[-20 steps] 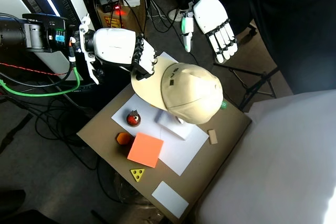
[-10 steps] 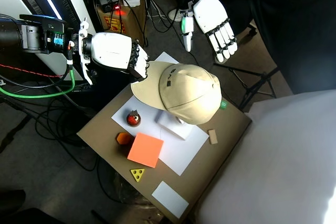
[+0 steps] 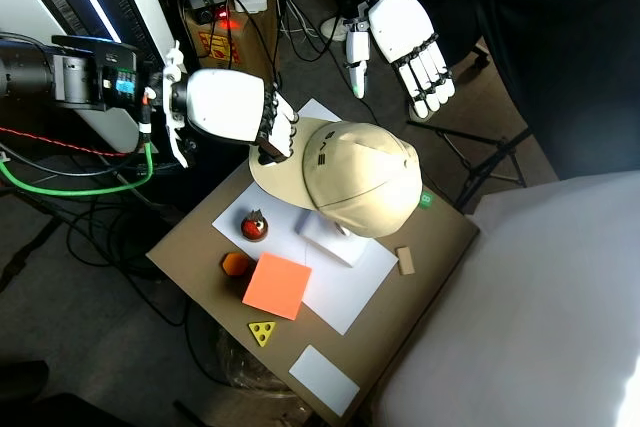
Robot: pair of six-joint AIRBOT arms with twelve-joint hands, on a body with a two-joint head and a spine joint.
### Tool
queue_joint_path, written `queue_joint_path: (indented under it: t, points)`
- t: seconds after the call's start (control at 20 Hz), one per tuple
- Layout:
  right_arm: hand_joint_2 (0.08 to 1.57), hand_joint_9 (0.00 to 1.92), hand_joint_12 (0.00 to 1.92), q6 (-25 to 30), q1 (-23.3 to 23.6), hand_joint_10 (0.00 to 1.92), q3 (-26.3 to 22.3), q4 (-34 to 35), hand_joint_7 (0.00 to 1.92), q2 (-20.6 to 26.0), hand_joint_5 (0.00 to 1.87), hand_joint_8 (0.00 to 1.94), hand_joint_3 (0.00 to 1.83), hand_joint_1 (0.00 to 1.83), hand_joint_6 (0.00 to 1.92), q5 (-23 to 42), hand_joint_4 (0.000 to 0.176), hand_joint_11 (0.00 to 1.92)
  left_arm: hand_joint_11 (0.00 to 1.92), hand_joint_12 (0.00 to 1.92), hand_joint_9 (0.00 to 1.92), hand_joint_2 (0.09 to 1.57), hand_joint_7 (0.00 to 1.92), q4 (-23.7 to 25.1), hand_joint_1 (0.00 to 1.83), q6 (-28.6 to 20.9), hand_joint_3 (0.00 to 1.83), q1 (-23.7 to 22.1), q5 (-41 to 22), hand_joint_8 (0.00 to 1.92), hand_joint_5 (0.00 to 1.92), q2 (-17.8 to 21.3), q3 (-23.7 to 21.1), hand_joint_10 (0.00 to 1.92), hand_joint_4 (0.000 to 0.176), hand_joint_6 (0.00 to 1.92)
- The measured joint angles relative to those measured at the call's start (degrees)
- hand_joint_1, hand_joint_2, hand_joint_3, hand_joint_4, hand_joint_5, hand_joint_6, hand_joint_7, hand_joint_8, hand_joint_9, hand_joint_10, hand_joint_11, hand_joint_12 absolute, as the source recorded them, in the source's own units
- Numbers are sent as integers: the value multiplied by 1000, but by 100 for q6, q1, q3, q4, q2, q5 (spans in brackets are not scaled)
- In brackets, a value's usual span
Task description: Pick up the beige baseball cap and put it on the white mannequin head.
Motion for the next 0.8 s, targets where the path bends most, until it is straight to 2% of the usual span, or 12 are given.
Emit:
queue_joint_path:
  t: [0.05, 0.1, 0.15, 0.25, 0.3, 0.35, 0.4, 0.5, 0.6, 0.65, 0.75, 0.8]
  points:
    - [1212, 720, 1517, 0, -13, 1139, -13, -4, 855, 2, 706, 1255, 3, 1208, 1284, -59, 0, 596, 0, 218, 38, 1163, 30, -7, 0, -11, 0, 0, -15, 0, 75, 0, -22, 1, 0, 0]
    - [1208, 688, 1511, 0, -17, 972, -39, -15, 748, 9, 776, 746, 0, 1133, 1257, -107, 0, 564, 0, 217, 36, 1163, 29, -7, 0, -20, 0, 0, -35, 0, 71, 0, -35, 1, 0, 0]
    - [1208, 691, 1489, 2, -55, 877, -83, -96, 788, 39, 781, 467, 3, 1116, 1266, -144, 0, 567, 0, 186, 37, 1162, 29, 4, 0, -24, 0, 0, -35, 0, 71, 0, -35, 1, 0, 0]
    - [1209, 701, 1482, 13, -101, 799, -190, -299, 873, 103, 783, 182, 3, 1108, 1268, -164, 0, 561, 0, 159, 23, 1173, 20, -24, 0, -26, 2, 0, -66, 0, 72, 0, -35, 0, 0, 0]
    - [1154, 696, 1482, 81, -101, 785, -293, -306, 882, 199, 685, 128, 0, 1110, 649, -225, 0, 543, 0, 154, 21, 1175, 19, -17, 0, -28, 2, -4, -76, 1, 78, 0, -37, 1, 0, 3]
    - [1139, 698, 1470, 267, -98, 760, -442, -323, 891, 389, 733, 82, 0, 1104, 317, -319, 0, 536, 0, 153, 19, 1176, 19, -31, 0, -33, 3, -20, -92, 1, 80, 2, -52, 0, 0, 3]
    - [1135, 688, 1486, 415, -76, 738, -577, -334, 894, 588, 768, 49, 0, 1084, 158, -413, 0, 519, 0, 152, 22, 1176, 21, -7, 0, -33, 2, -20, -94, 1, 80, 2, -52, 2, 0, 3]
    - [1136, 675, 1500, 514, 57, 717, -903, -284, 881, 1121, 787, 20, 1, 1048, 60, -645, 0, 504, 0, 151, 19, 1175, 19, -24, 0, -33, 2, -20, -92, 1, 86, 2, -52, 0, 0, 5]
    - [1128, 692, 1499, 590, 479, 724, -1244, -46, 897, 1751, 779, 23, 0, 1013, 44, -931, 0, 511, 0, 150, 1, 1179, 12, -46, 0, -55, 3, -28, -103, 0, 86, 55, -127, 0, 0, 4]
    - [1123, 696, 1486, 527, 789, 749, -1386, 341, 912, 2065, 787, 22, 0, 994, 30, -1172, 0, 520, 0, 198, 19, 1181, 42, -140, 0, -140, 1, -44, -107, 2, 98, 92, -181, 2, 0, 2]
    - [1117, 685, 1507, 256, 1554, 901, -1451, 1335, 950, 2688, 815, 19, 0, 971, 10, -1945, 0, 555, 0, 226, 32, 1183, 50, -673, 0, -149, 1, -192, -87, 1, 98, 317, -461, 4, 0, 1]
    - [1117, 685, 1507, 245, 1742, 901, -1421, 1449, 950, 2879, 815, 19, 0, 971, 10, -2271, 0, 555, 0, 226, 32, 1183, 50, -1005, 0, -72, 1, -302, 15, 1, 98, 468, -616, 4, 0, 1]
